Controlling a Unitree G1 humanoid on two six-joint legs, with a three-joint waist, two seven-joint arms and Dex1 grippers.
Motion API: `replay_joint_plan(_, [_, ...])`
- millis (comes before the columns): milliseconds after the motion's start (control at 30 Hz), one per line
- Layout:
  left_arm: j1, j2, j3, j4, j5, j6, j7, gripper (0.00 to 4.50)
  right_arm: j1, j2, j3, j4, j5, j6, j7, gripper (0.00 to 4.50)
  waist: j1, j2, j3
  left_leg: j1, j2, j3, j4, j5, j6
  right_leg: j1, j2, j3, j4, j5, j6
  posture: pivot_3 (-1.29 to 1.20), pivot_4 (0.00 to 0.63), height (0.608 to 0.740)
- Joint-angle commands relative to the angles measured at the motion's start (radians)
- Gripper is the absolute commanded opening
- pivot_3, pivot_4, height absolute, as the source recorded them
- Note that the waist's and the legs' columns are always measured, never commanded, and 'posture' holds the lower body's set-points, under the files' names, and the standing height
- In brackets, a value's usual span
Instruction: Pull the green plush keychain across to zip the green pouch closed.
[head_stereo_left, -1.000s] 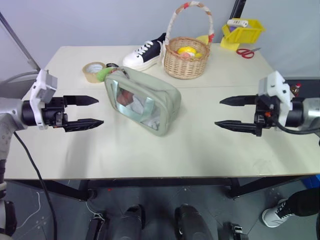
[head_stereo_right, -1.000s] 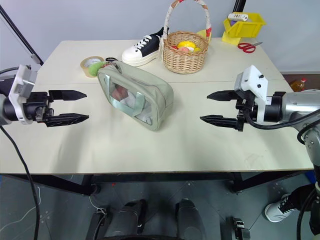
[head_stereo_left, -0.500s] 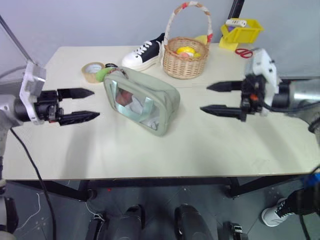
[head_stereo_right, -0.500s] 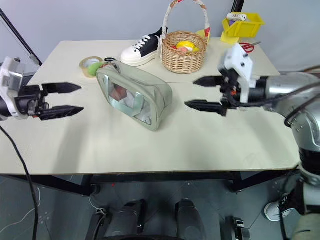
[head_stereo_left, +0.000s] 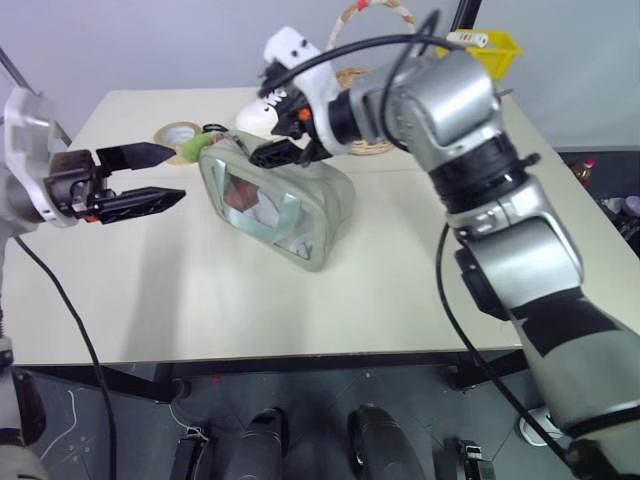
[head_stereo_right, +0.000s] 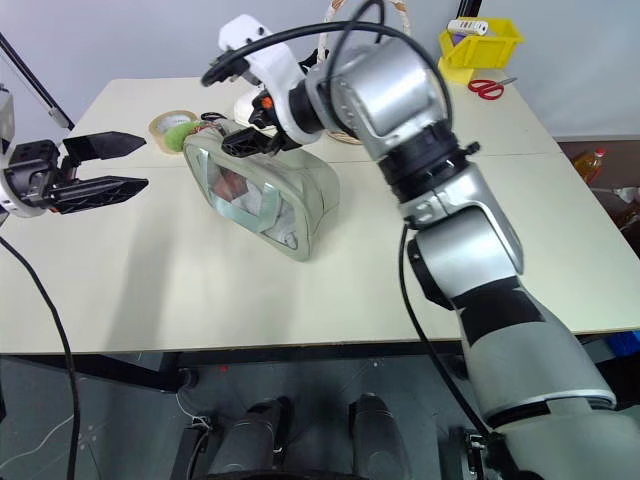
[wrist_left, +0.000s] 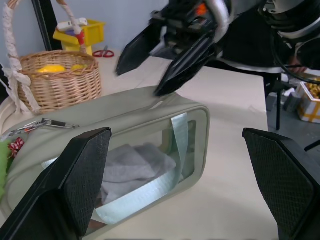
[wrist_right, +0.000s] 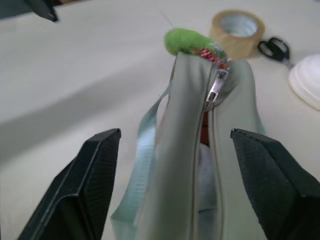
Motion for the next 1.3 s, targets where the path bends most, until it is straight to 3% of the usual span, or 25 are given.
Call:
replay_joint_plan(33, [0.026,0.027,0.06,-0.04,-0.023,0.005,0.002,4.48,-0.066,0.05,0.013,0.1,-0.061,-0.057,0.054,3.64,-0.001,0.0,0.0,0.0,0.0,0.0,0.0,0.0,0.0,0.0,0.0,0.0,0.0,0.0,0.0,0.0,0.15,0.695])
replay_joint_plan(200, [0.057,0.028,0.093,-0.06,-0.036,0.013,0.022,4.48,-0.087,0.115,0.034,0.202,-0.135,-0.101,0.108,3.64,-0.001,0.0,0.0,0.0,0.001,-0.001,0.0,0.0,0.0,-0.001,0.002,0.0,0.002,0.0,0.0,0.0,0.15,0.695])
replay_joint_plan(300, [0.078,0.026,0.108,-0.069,-0.032,0.012,0.032,4.5,-0.094,0.155,0.033,0.256,-0.174,-0.139,0.12,2.91,-0.002,0.0,0.0,0.0,0.001,-0.001,0.0,0.0,0.0,-0.001,0.002,0.0,0.002,0.0,0.0,0.0,0.15,0.695])
replay_joint_plan(467, [0.091,0.025,0.112,-0.08,-0.036,0.011,0.041,4.5,-0.104,0.162,0.0,0.279,-0.205,-0.159,0.147,0.36,-0.001,0.0,0.0,0.0,0.001,-0.001,0.0,0.0,-0.001,-0.002,0.003,0.0,0.002,0.0,0.0,0.0,0.15,0.695])
replay_joint_plan(500, [0.092,0.025,0.112,-0.08,-0.036,0.011,0.042,4.5,-0.105,0.162,-0.005,0.278,-0.209,-0.16,0.152,0.05,-0.001,0.0,0.0,0.0,0.001,-0.001,0.0,0.0,-0.001,-0.002,0.002,0.0,0.002,0.0,0.0,0.0,0.15,0.695])
replay_joint_plan(633, [0.096,0.026,0.095,-0.08,-0.022,-0.004,0.037,4.5,-0.081,0.087,-0.007,0.15,-0.202,-0.128,0.235,0.05,-0.001,0.0,0.0,0.0,0.001,-0.001,0.0,0.0,-0.001,-0.002,0.002,0.0,0.002,0.0,0.0,0.0,0.15,0.695])
replay_joint_plan(933, [0.041,0.023,0.059,-0.032,-0.005,-0.013,0.017,4.5,0.185,-0.23,0.06,-0.453,-0.196,-0.217,0.473,0.05,-0.002,-0.001,0.0,-0.001,0.0,-0.001,0.001,0.0,-0.001,-0.001,0.002,-0.001,0.002,0.0,0.0,0.0,0.15,0.695])
replay_joint_plan(1300, [-0.026,0.007,-0.004,0.022,0.024,-0.025,-0.021,4.5,0.456,-0.393,0.066,-0.857,-0.176,-0.24,0.504,0.05,0.001,-0.001,0.0,-0.001,0.001,-0.001,0.002,0.0,-0.001,-0.001,0.001,-0.001,0.003,0.0,0.0,0.0,0.15,0.695])
